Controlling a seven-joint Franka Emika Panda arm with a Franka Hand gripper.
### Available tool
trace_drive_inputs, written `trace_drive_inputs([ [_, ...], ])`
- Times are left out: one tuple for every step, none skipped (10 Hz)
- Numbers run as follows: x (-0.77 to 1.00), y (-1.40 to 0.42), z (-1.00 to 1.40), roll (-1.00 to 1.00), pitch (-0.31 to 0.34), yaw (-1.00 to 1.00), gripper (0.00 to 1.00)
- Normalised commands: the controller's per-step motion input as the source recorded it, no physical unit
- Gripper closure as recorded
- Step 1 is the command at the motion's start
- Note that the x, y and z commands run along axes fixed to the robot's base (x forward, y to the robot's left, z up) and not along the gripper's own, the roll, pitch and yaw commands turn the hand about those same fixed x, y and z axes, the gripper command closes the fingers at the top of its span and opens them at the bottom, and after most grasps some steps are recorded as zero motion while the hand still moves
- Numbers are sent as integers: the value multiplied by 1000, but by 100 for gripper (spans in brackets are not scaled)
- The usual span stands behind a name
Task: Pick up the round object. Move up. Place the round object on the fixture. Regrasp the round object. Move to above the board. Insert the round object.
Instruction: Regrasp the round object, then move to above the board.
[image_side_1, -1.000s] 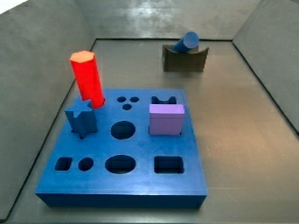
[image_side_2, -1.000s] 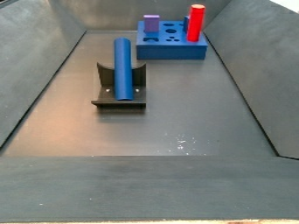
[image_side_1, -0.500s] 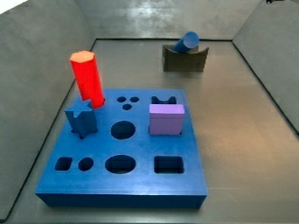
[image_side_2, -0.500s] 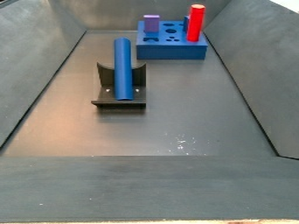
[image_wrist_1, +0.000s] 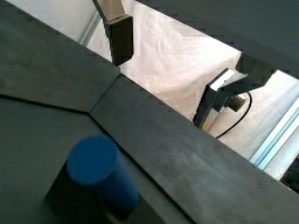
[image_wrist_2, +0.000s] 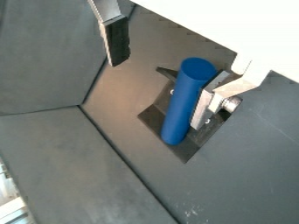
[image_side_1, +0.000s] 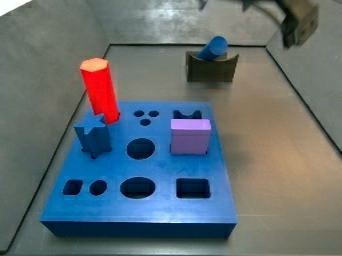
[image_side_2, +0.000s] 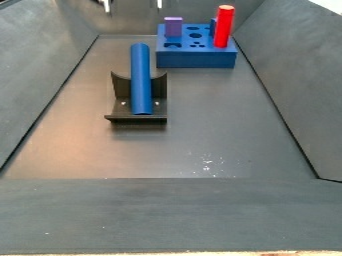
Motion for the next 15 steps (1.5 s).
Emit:
trace_drive_inputs([
  [74,20,-1000,80,-33,50,0],
  [89,16,-1000,72,-38,41,0],
  [102,11,-1000,67,-35,37,0],
  [110,10,-1000,67,-30,31,0],
  [108,-1,-774,67,-15,25,0],
  [103,-6,-668,71,-9,26,0],
  [93,-11,-472,69,-7,29,0],
  [87,-10,-328,66,-6,35,0],
  [0,0,0,0,0,0,100],
  [113,-117,1000,-54,127,-41,100],
  [111,-117,1000,-54,134,-38,100],
  [108,-111,1000,-52,156,-11,100],
  [105,-107,1000,-51,175,29,100],
  [104,-106,1000,-42,180,58,100],
  [104,-105,1000,-36,181,76,100],
])
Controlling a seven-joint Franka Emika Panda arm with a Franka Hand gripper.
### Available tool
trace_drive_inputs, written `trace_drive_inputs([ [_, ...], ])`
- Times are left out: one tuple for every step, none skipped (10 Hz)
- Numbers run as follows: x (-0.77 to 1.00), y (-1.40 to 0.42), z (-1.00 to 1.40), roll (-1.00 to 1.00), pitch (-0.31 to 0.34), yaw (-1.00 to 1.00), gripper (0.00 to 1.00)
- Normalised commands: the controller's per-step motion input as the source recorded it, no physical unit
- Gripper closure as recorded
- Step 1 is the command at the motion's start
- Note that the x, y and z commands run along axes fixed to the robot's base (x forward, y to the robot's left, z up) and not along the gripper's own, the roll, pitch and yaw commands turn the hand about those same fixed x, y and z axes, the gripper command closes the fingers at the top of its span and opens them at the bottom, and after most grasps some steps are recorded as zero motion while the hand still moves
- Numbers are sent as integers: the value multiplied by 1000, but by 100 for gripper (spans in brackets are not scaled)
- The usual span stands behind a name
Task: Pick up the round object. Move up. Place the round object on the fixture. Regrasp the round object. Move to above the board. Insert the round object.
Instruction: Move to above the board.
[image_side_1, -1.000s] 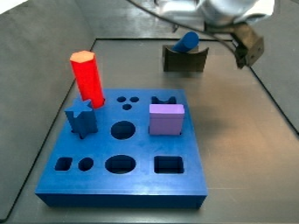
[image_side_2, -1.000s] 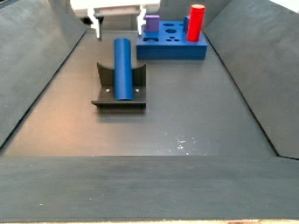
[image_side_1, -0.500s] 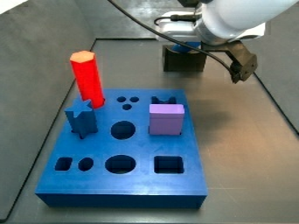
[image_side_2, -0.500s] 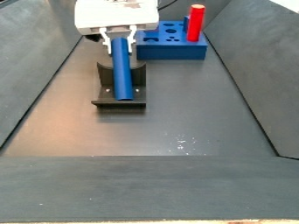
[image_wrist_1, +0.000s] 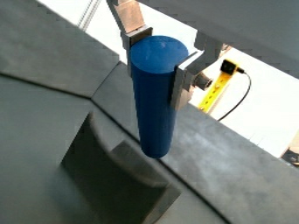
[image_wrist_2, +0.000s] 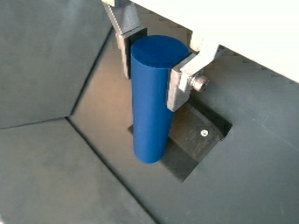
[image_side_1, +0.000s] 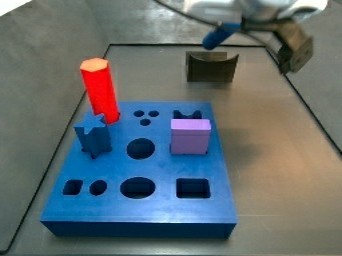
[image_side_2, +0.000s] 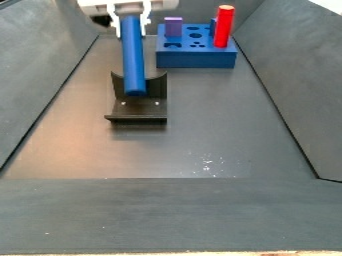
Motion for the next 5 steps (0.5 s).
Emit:
trace_drive_inputs([
  [103,-102,1000,-31,179,107,100],
  [103,-101,1000,-26,159,127,100],
  [101,-99,1000,-24,140,136,100],
  [100,-96,1000,-24,121,141,100],
  [99,-94,1000,-24,107,139,100],
])
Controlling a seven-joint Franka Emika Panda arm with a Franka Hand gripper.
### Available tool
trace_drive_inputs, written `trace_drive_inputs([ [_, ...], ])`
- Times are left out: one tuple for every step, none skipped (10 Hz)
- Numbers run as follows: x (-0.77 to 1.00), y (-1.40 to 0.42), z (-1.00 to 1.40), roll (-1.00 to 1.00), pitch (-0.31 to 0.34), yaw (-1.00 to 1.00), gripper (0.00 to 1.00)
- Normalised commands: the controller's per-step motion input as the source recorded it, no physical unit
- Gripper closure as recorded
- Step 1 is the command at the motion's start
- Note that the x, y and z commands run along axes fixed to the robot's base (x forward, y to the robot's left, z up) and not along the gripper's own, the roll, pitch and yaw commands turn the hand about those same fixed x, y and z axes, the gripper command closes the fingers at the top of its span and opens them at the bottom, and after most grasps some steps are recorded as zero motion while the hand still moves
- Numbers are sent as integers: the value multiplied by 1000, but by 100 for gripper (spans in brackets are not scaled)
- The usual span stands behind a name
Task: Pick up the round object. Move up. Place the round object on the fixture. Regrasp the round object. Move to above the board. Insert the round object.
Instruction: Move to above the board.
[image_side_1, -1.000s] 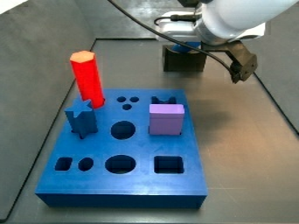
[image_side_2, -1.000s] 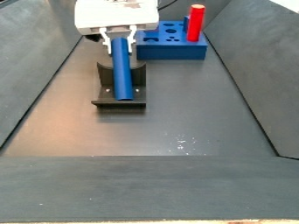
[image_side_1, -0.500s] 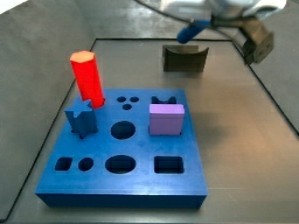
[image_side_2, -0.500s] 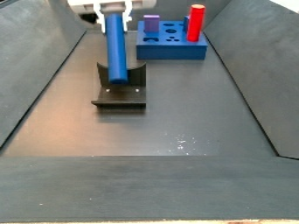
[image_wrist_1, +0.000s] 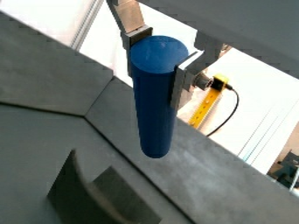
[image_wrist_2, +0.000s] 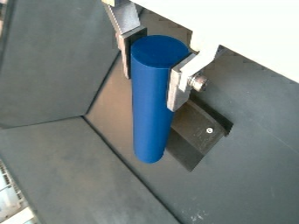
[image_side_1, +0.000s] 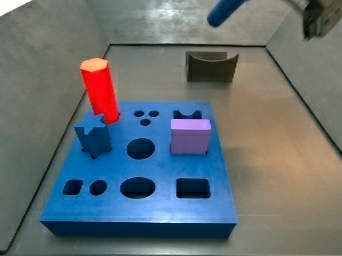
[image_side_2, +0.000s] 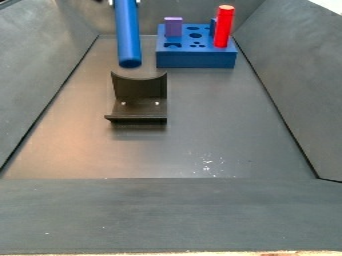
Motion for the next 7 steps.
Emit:
trace_drive_inputs([
  [95,-90,1000,-27,85,130,100],
  [92,-86,1000,-35,71,122,100],
  [90,-83,1000,-40,65,114,100],
  [87,-79,1000,-45,60,98,100],
  [84,-76,1000,-43,60,85,100],
  [80,-71,1000,-41,68,70,100],
  [79,-69,1000,-41,66,64,100],
])
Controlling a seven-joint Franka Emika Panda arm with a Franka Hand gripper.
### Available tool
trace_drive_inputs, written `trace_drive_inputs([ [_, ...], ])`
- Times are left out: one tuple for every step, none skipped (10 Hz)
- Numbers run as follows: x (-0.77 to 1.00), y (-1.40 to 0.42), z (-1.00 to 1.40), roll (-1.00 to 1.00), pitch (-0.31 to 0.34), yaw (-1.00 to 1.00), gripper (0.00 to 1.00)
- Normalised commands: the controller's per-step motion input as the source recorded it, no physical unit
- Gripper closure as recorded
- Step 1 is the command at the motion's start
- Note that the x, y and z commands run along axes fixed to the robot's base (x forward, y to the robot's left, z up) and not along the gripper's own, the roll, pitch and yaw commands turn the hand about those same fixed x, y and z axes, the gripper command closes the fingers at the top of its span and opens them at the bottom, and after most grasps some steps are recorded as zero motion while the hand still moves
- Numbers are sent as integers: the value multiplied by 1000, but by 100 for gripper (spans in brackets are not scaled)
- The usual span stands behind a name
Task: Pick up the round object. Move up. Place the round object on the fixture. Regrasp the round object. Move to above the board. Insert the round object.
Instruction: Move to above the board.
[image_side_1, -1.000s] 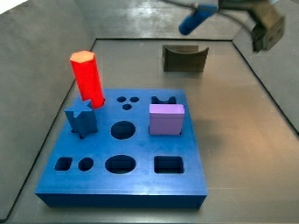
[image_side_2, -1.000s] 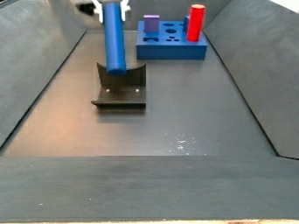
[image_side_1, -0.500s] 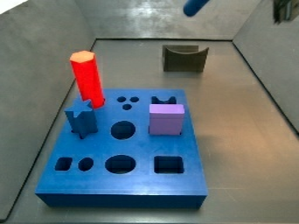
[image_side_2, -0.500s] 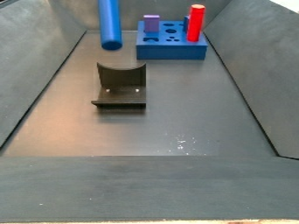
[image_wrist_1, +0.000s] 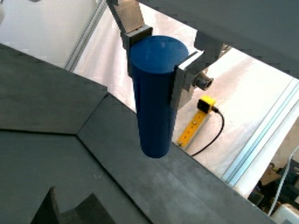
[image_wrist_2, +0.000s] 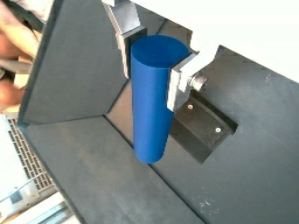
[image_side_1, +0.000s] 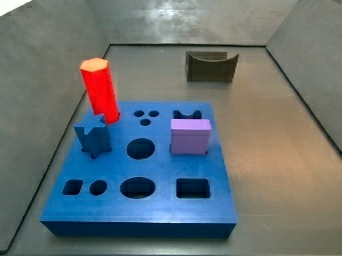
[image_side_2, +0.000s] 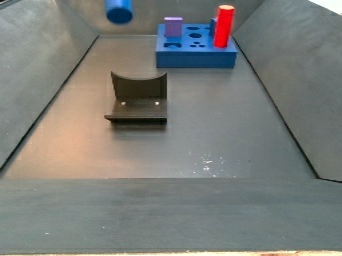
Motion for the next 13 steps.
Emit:
trace_drive_inputs([
  [74,-63,1000,-34,74,57,100],
  [72,-60,1000,-30,84,53,100],
  [72,-56,1000,-25,95,52,100],
  [70,-56,1000,-20,103,52,100],
  [72,-54,1000,-14,112,55,100],
  [77,-55,1000,-11,124,60,100],
  [84,-53,990,-1,134,67,100],
  [76,-47,850,9,134,73,100],
  [67,-41,667,22,137,82,100],
  [69,-38,531,28,141,87,100],
  [70,-38,443,31,144,90,100],
  [73,-38,274,40,149,97,100],
  [76,-38,171,48,151,100,100],
])
